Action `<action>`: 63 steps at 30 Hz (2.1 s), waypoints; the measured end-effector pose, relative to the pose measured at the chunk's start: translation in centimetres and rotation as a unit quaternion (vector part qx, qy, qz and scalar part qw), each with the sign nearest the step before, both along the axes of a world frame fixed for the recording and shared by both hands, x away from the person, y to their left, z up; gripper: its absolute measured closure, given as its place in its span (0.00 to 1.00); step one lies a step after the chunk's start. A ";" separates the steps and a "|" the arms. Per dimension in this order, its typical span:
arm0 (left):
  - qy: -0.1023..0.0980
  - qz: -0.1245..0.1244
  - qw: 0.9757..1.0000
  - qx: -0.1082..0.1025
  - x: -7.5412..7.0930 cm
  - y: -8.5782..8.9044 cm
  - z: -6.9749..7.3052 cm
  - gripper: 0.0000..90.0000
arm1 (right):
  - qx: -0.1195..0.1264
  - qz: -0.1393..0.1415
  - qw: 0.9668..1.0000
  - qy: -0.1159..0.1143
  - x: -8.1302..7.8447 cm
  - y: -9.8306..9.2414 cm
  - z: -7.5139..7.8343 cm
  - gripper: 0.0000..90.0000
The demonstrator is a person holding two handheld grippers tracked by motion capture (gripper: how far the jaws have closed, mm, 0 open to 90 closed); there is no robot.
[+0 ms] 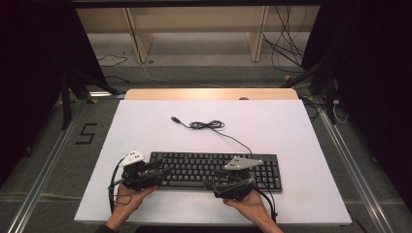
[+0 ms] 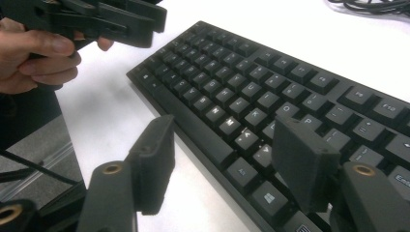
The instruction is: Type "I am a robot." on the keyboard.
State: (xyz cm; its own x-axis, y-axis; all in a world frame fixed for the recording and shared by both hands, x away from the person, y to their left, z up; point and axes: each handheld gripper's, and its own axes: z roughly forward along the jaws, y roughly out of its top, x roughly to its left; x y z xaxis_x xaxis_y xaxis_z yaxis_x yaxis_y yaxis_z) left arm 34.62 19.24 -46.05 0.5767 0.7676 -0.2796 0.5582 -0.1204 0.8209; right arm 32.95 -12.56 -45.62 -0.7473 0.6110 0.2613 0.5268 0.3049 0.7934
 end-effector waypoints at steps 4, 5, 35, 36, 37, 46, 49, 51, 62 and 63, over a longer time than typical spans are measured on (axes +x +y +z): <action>0.009 -0.005 1.000 0.015 0.9 -0.8 -0.1 0.55 | 0.001 -0.003 1.000 -0.002 -0.1 -0.3 0.0 0.44; 0.011 -0.007 1.000 0.021 1.2 -1.0 -0.1 0.57 | 0.002 -0.004 1.000 -0.002 -0.1 -0.4 0.0 0.44; 0.049 -0.034 0.995 0.085 4.1 -3.8 -1.7 0.99 | 0.004 -0.004 1.000 -0.006 -0.6 -0.9 0.2 0.43; 0.049 -0.034 0.995 0.085 4.1 -3.8 -1.7 0.99 | 0.004 -0.004 1.000 -0.007 -0.6 -0.9 0.1 0.43; 0.048 -0.034 0.995 0.085 4.2 -3.8 -1.7 0.99 | 0.004 -0.004 1.000 -0.007 -0.6 -0.9 0.1 0.43; 0.057 -0.035 0.994 0.090 4.2 -3.8 -1.9 0.99 | 0.004 -0.004 1.000 -0.006 -0.7 -0.8 0.1 0.43; 0.058 -0.033 0.994 0.089 4.2 -3.8 -1.8 0.99 | 0.003 -0.004 1.000 -0.007 -0.7 -0.8 0.1 0.43; 0.055 -0.031 0.994 0.087 4.1 -3.7 -1.8 0.98 | 0.003 -0.006 1.000 -0.007 -0.6 -0.8 0.1 0.43; 0.042 -0.026 0.997 0.050 3.3 -2.5 -0.8 0.77 | -0.008 -0.027 1.000 -0.008 0.5 -0.6 0.0 0.56; 0.042 -0.026 0.998 0.045 3.2 -2.4 -0.7 0.75 | -0.011 -0.029 0.999 -0.010 0.7 -0.5 0.0 0.58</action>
